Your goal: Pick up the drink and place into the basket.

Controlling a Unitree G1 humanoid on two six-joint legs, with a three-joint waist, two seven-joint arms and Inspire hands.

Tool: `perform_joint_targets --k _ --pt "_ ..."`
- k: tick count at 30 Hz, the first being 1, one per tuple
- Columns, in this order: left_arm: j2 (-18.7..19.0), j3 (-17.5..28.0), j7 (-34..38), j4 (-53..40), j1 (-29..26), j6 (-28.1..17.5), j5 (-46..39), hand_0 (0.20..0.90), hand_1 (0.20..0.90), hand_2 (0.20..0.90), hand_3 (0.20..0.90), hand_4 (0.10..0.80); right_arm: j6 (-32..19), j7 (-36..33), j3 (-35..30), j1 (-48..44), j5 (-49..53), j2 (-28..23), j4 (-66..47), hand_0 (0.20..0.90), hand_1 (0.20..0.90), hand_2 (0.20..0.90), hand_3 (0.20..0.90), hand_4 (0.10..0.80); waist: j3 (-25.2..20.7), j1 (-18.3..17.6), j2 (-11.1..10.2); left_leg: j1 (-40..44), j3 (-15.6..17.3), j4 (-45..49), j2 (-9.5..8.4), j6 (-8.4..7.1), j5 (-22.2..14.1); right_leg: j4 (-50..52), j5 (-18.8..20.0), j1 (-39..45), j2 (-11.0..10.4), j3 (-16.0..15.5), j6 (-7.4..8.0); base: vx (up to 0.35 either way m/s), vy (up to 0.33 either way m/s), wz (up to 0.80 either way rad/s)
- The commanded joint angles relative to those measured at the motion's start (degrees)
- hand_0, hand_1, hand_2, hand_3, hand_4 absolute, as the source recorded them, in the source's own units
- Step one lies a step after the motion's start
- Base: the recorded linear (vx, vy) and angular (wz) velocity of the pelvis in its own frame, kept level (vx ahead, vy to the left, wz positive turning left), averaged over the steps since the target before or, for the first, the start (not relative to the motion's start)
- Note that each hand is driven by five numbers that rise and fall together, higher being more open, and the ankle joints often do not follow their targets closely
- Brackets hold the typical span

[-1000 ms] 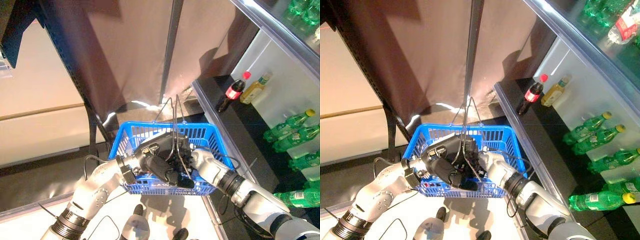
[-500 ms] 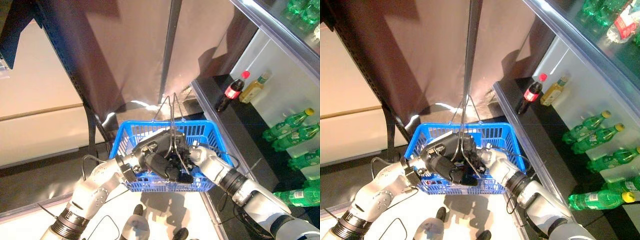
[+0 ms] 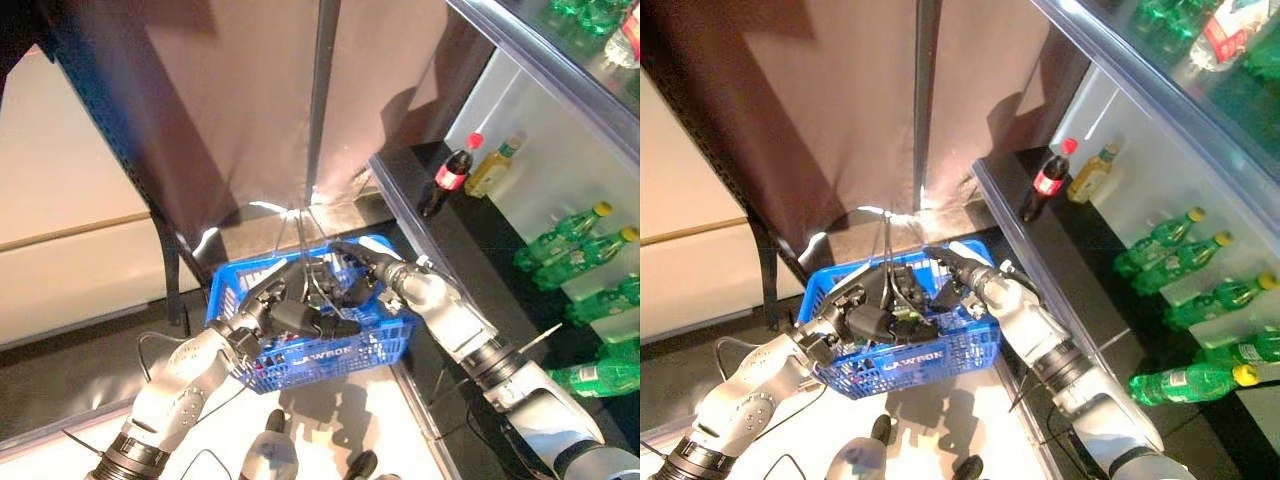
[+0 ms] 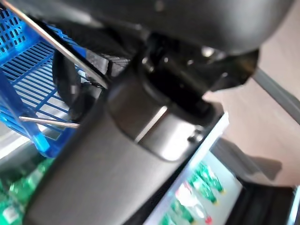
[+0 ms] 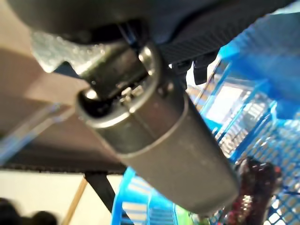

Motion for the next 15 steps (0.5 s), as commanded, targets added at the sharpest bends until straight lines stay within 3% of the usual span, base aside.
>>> perform_joint_targets --k 1,8,15 --pt "-7.93 5.50 -0.69 -11.35 -8.84 -18.22 -2.48 0.300 0.300 0.300 0.200 0.100 -1.96 -4.67 -0.78 -0.33 2.29 -2.74 -3.19 0.900 0.900 0.900 0.900 0.800 -13.24 -0.83 1.37 0.84 -1.42 -0.02 -1.65 0.56 -4.14 0.93 -0.89 1.06 0.44 1.24 2.80 -0.024 -0.005 -0.15" --pt "-7.54 6.25 5.04 -8.89 -7.62 -19.08 0.71 0.300 0.300 0.300 0.200 0.100 -4.14 -9.44 -5.35 3.97 6.32 -4.17 -8.57 0.900 0.900 0.900 0.900 0.800 -12.92 -2.53 1.75 1.25 -0.11 0.02 -1.39 0.69 -4.52 0.74 -0.56 0.65 0.42 2.52 3.08 -0.021 0.000 -0.08" --pt "-7.63 7.28 9.15 -5.41 -4.99 -19.92 4.32 0.300 0.300 0.300 0.200 0.100 -11.93 -14.89 -10.67 10.53 9.98 -4.26 -13.36 0.900 0.900 0.900 0.900 0.800 -12.93 -4.46 2.75 1.42 1.42 0.05 -1.29 0.91 -4.90 0.87 -0.37 -0.14 0.13 3.57 3.45 -0.022 0.018 -0.09"
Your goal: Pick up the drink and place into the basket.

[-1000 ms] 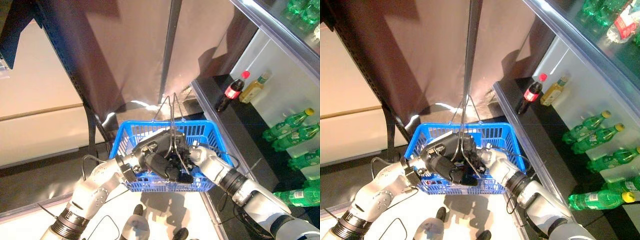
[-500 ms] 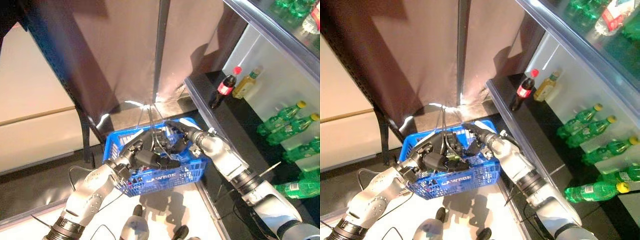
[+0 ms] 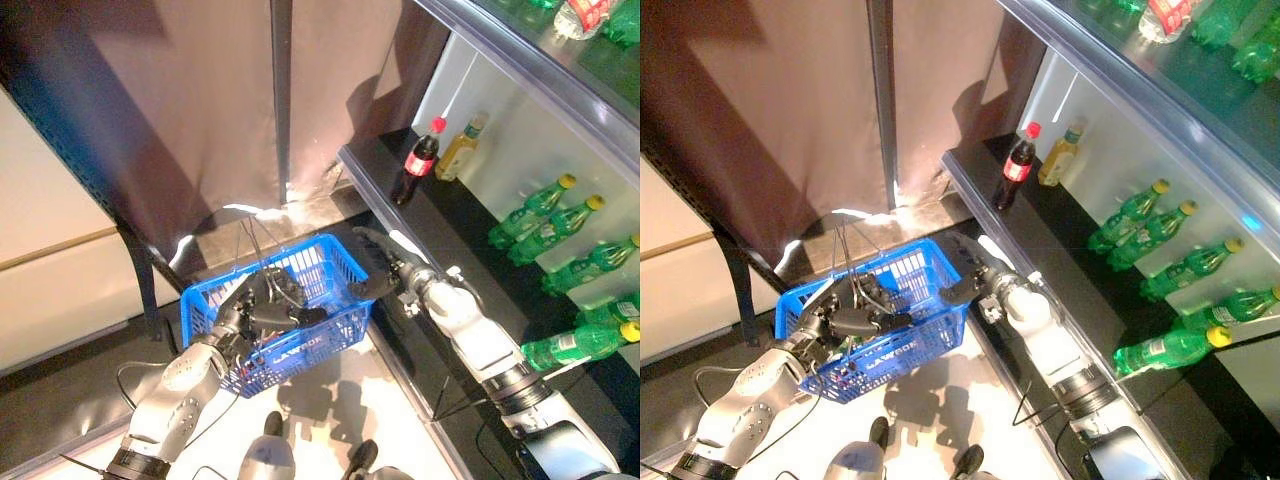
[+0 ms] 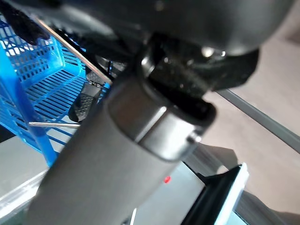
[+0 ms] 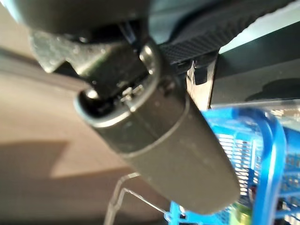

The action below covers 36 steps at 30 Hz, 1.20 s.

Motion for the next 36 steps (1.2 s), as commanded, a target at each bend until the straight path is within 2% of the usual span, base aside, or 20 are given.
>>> perform_joint_targets --k 1,2,7,8,9,14,24,29,36 --pt "-4.92 3.97 -1.28 -10.27 -9.36 -19.62 0.70 0.300 0.300 0.300 0.200 0.100 -10.09 -5.06 -1.31 0.50 1.76 -2.75 -4.45 0.900 0.900 0.900 0.900 0.800 -12.96 -0.97 2.80 1.41 -1.53 0.11 -1.60 0.85 -4.86 0.92 -1.30 1.48 -0.09 0.72 3.86 -0.008 0.021 -0.16" --pt "-4.90 3.95 -1.23 -10.16 -9.28 -19.70 0.74 0.300 0.300 0.300 0.200 0.100 -10.29 -5.13 -1.40 0.72 1.78 -2.76 -4.55 0.900 0.900 0.900 0.900 0.800 -13.02 -0.96 2.81 1.42 -1.49 0.11 -1.60 0.85 -4.87 0.94 -1.31 1.45 -0.10 0.75 3.87 -0.021 0.041 -0.13" --pt "-5.62 5.28 2.00 -3.79 -5.53 -22.42 3.75 0.300 0.300 0.300 0.200 0.100 -19.25 -8.46 -4.50 8.40 5.38 -1.51 -6.15 0.900 0.900 0.900 0.900 0.800 -12.99 -2.76 3.60 1.55 0.07 0.21 -1.67 1.05 -5.34 1.21 -1.42 0.74 -0.50 1.59 4.09 -0.027 0.034 -0.07" --pt "-5.62 5.28 2.00 -3.79 -5.53 -22.42 3.75 0.300 0.300 0.300 0.200 0.100 -19.25 -8.46 -4.50 8.40 5.38 -1.51 -6.15 0.900 0.900 0.900 0.900 0.800 -12.99 -2.76 3.60 1.55 0.07 0.21 -1.67 1.05 -5.34 1.21 -1.42 0.74 -0.50 1.59 4.09 -0.026 0.037 -0.19" --pt "-5.80 6.34 2.89 -1.88 -3.49 -23.34 5.06 0.300 0.300 0.300 0.200 0.100 -22.39 -8.26 -5.62 12.38 6.23 -0.95 -6.02 0.900 0.900 0.900 0.900 0.800 -13.09 -3.39 3.94 1.59 0.57 0.20 -1.65 1.06 -5.48 1.30 -1.52 0.54 -0.62 1.86 4.19 -0.026 0.033 -0.15" --pt "-6.49 8.35 5.45 3.08 -0.21 -24.40 6.85 0.300 0.300 0.300 0.200 0.100 -26.12 -7.55 -7.44 18.44 6.21 0.74 -4.27 0.900 0.900 0.900 0.900 0.800 -13.08 -5.03 4.25 1.80 1.48 0.12 -1.58 0.95 -5.56 1.39 -1.54 0.36 -0.75 2.31 4.27 -0.009 0.010 -0.04" --pt "-6.85 10.62 7.96 11.59 3.06 -25.96 8.91 0.300 0.300 0.300 0.200 0.100 -30.12 -7.13 -9.83 25.04 4.43 1.64 0.75 0.900 0.900 0.900 0.900 0.800 -12.78 -7.38 4.41 2.03 2.64 -0.03 -1.77 0.76 -5.81 1.22 -1.34 0.12 -0.95 2.84 4.43 -0.017 0.010 -0.06" --pt "-6.78 11.08 8.75 15.16 3.34 -25.34 8.37 0.300 0.300 0.300 0.200 0.100 -30.58 -7.49 -9.89 26.23 3.74 1.60 3.88 0.900 0.900 0.900 0.900 0.800 -12.95 -8.16 4.52 2.19 3.15 -0.02 -1.88 0.60 -5.93 1.02 -1.17 0.03 -1.08 2.99 4.51 -0.006 0.003 0.00" --pt "-7.26 11.47 9.46 24.83 4.63 -27.83 12.84 0.300 0.300 0.300 0.200 0.100 -31.26 -9.03 -10.53 28.83 2.76 1.75 11.44 0.900 0.900 0.900 0.900 0.800 -12.69 -9.71 4.82 2.58 4.22 0.28 -1.97 0.46 -6.54 1.05 -1.36 -0.09 -0.98 3.90 4.49 -0.022 0.021 -0.03"
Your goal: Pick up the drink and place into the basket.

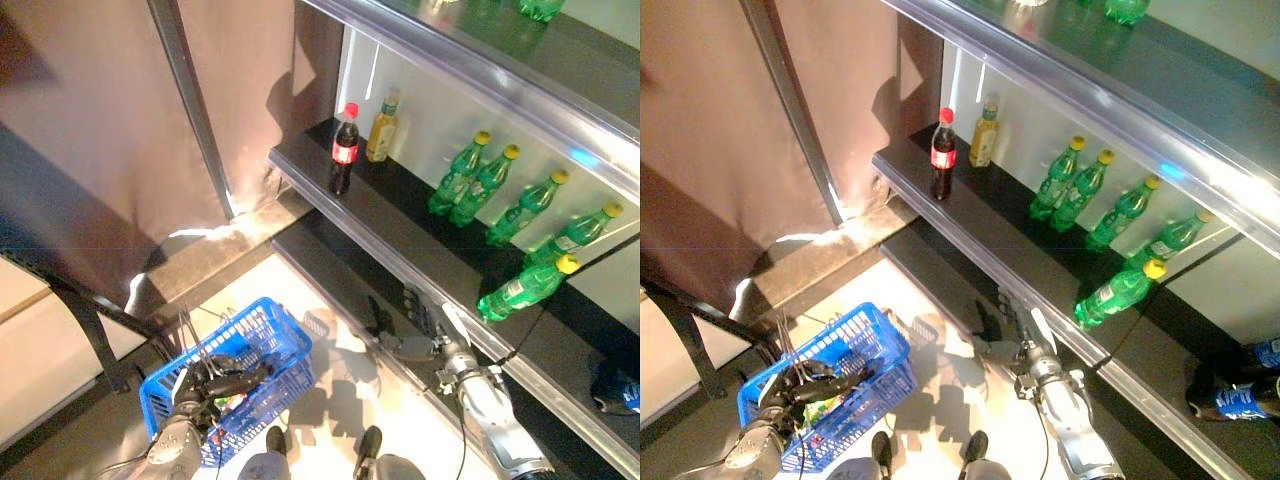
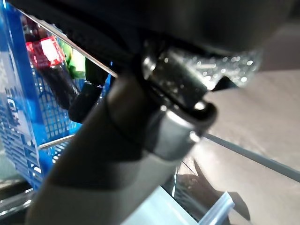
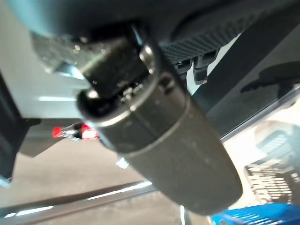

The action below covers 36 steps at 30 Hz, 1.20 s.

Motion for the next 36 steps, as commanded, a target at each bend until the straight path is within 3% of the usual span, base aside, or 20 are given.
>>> perform_joint_targets --k 1,14,29,33,35,36 --pt "1.69 4.39 -0.47 -3.02 -6.09 -17.65 4.33 0.300 0.300 0.300 0.200 0.100 -6.29 -2.68 -1.31 0.16 -0.87 -2.49 2.39 0.900 0.900 0.900 0.900 0.800 -9.51 -0.42 2.90 1.96 -0.08 0.40 -2.45 0.32 -5.85 1.07 -2.32 1.76 -1.03 -0.24 4.62 -0.018 0.020 -0.18" --pt "-0.60 4.23 2.07 20.36 -7.86 -20.56 10.14 0.300 0.300 0.300 0.200 0.100 -5.87 -4.73 -1.31 0.36 -2.53 -1.77 22.92 0.900 0.900 0.900 0.900 0.800 -9.44 -2.81 3.03 2.55 1.88 0.64 -2.69 0.54 -6.72 1.00 -2.52 1.10 0.02 2.38 4.31 -0.005 -0.003 -0.12" --pt "-0.54 2.59 1.55 37.75 -9.44 -20.67 12.90 0.300 0.300 0.300 0.200 0.100 -7.55 -2.95 -2.70 -1.64 -2.30 -0.78 47.99 0.900 0.900 0.900 0.900 0.800 -10.26 -5.87 3.59 3.38 4.08 1.56 -2.14 0.81 -7.79 0.39 -3.42 0.02 3.02 7.50 2.70 0.029 -0.050 -0.14" --pt "-0.85 2.03 1.19 38.63 -9.24 -20.99 12.17 0.300 0.300 0.300 0.200 0.100 -7.82 -2.16 -4.32 -1.75 -1.08 -0.40 52.98 0.900 0.900 0.900 0.900 0.800 -10.35 -6.56 3.94 3.08 3.03 2.43 -2.53 1.15 -8.61 -0.01 -3.49 -0.57 3.90 10.45 2.25 -0.008 -0.018 -0.21" --pt "-1.35 2.21 0.83 38.81 -8.88 -21.56 11.96 0.300 0.300 0.300 0.200 0.100 -7.17 -1.99 -4.67 -2.33 -1.82 -0.36 54.67 0.900 0.900 0.900 0.900 0.800 -10.41 -6.07 3.54 1.73 -0.40 5.53 -3.46 1.57 -10.20 -0.05 -3.27 -1.37 4.07 13.26 1.88 -0.023 0.010 -0.10" --pt "-1.73 2.37 0.89 38.94 -8.63 -21.85 11.49 0.300 0.300 0.300 0.200 0.100 -6.64 -1.53 -4.47 -2.86 -2.44 -0.79 55.14 0.900 0.900 0.900 0.900 0.800 -9.98 -5.21 3.21 0.71 -4.53 8.57 -4.41 1.98 -11.77 0.14 -3.30 -1.32 4.06 15.16 1.69 -0.034 0.022 -0.46"
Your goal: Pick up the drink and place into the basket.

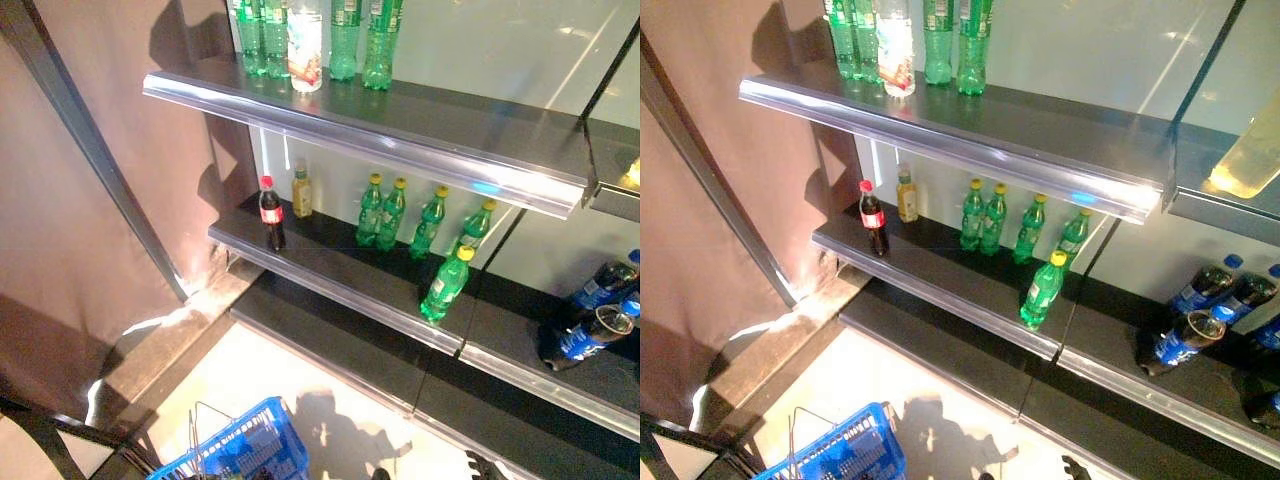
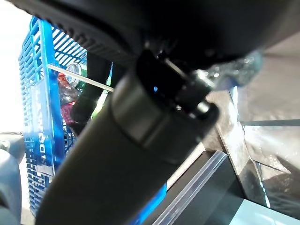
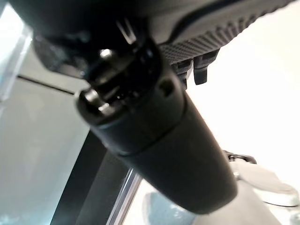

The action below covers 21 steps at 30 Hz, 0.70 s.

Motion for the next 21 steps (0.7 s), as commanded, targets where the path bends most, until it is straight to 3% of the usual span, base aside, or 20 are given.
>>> perform_joint_targets --k 1,2,5,7,10,11,15,18,21 --pt "2.43 3.74 0.72 -3.45 -7.17 -11.92 -0.98 0.300 0.300 0.300 0.200 0.100 -1.38 0.52 -1.01 -6.86 -0.21 -2.46 3.26 0.900 0.900 0.900 0.900 0.800 1.17 2.50 0.00 -2.99 -14.07 9.79 -5.09 2.75 -9.26 0.48 -3.22 1.94 1.99 5.24 1.28 -0.052 0.083 -1.17" --pt "1.90 3.76 0.97 -3.79 -6.95 -11.60 -1.41 0.300 0.300 0.300 0.200 0.100 -0.25 1.02 -0.84 -7.71 0.61 -3.19 3.60 0.900 0.900 0.900 0.900 0.800 1.79 4.16 -0.47 -4.50 -19.76 13.26 -6.98 3.49 -10.89 0.37 -2.96 2.28 2.16 8.01 1.16 -0.053 0.070 -1.26" --pt "1.72 3.71 0.63 -3.81 -6.87 -11.77 -1.32 0.300 0.300 0.300 0.200 0.100 0.59 1.12 -1.14 -8.19 2.29 -3.33 3.66 0.900 0.900 0.900 0.900 0.800 1.75 4.70 -0.90 -5.30 -21.50 14.15 -8.02 3.87 -11.22 0.28 -2.54 1.90 2.06 9.17 1.16 -0.057 0.087 -1.22" --pt "1.81 3.33 0.43 -3.95 -7.47 -11.39 -0.91 0.300 0.300 0.300 0.200 0.100 0.55 1.23 -2.50 -8.74 3.61 -3.31 4.43 0.900 0.900 0.900 0.900 0.800 2.00 4.21 -0.98 -4.47 -21.34 13.09 -8.51 4.44 -11.62 0.81 -1.08 -0.25 1.54 10.32 2.26 -0.089 0.143 -1.41" --pt "3.17 2.29 -0.11 -4.24 -8.80 -9.97 -0.61 0.300 0.300 0.300 0.200 0.100 0.45 1.01 -3.94 -8.61 5.60 -2.61 4.71 0.900 0.900 0.900 0.900 0.800 3.55 2.58 -1.37 -3.11 -21.70 12.09 -8.84 4.90 -12.33 2.25 2.88 -5.71 -0.27 10.83 5.11 -0.135 0.113 -0.79" --pt "3.91 2.68 -0.01 -3.86 -8.80 -10.41 -1.11 0.300 0.300 0.300 0.200 0.100 0.02 1.87 -5.13 -7.72 7.16 -2.24 4.94 0.900 0.900 0.900 0.900 0.800 4.56 2.15 -1.66 -3.14 -20.93 12.46 -8.78 4.65 -12.29 1.94 4.19 -7.64 -1.36 8.73 5.94 -0.152 0.072 -0.64" --pt "4.91 4.48 -0.53 -3.51 -7.62 -11.05 -2.07 0.300 0.300 0.300 0.200 0.100 -0.40 2.52 -6.45 -6.39 6.27 -1.47 5.61 0.900 0.900 0.900 0.900 0.800 5.48 2.50 -1.78 -2.60 -17.14 11.46 -7.94 4.09 -11.61 5.38 5.60 -9.18 -4.01 3.42 6.08 -0.183 0.022 -0.92" --pt "5.39 5.10 -1.50 -3.22 -7.31 -11.73 -1.62 0.300 0.300 0.300 0.200 0.100 -0.18 2.36 -7.60 -6.19 8.01 -1.72 7.08 0.900 0.900 0.900 0.900 0.800 4.92 3.09 -0.91 -1.83 -11.73 7.92 -6.67 4.84 -9.93 12.18 4.64 -8.19 -5.34 0.76 5.67 -0.240 -0.004 -1.10" --pt "5.52 4.82 -1.46 -3.56 -7.52 -11.30 -1.56 0.300 0.300 0.300 0.200 0.100 0.26 2.29 -7.72 -6.58 8.40 -1.83 7.48 0.900 0.900 0.900 0.900 0.800 4.36 3.30 -0.63 -1.98 -9.99 6.91 -6.43 5.27 -9.26 14.28 4.01 -7.96 -5.73 -0.15 5.37 -0.131 -0.032 -0.75"
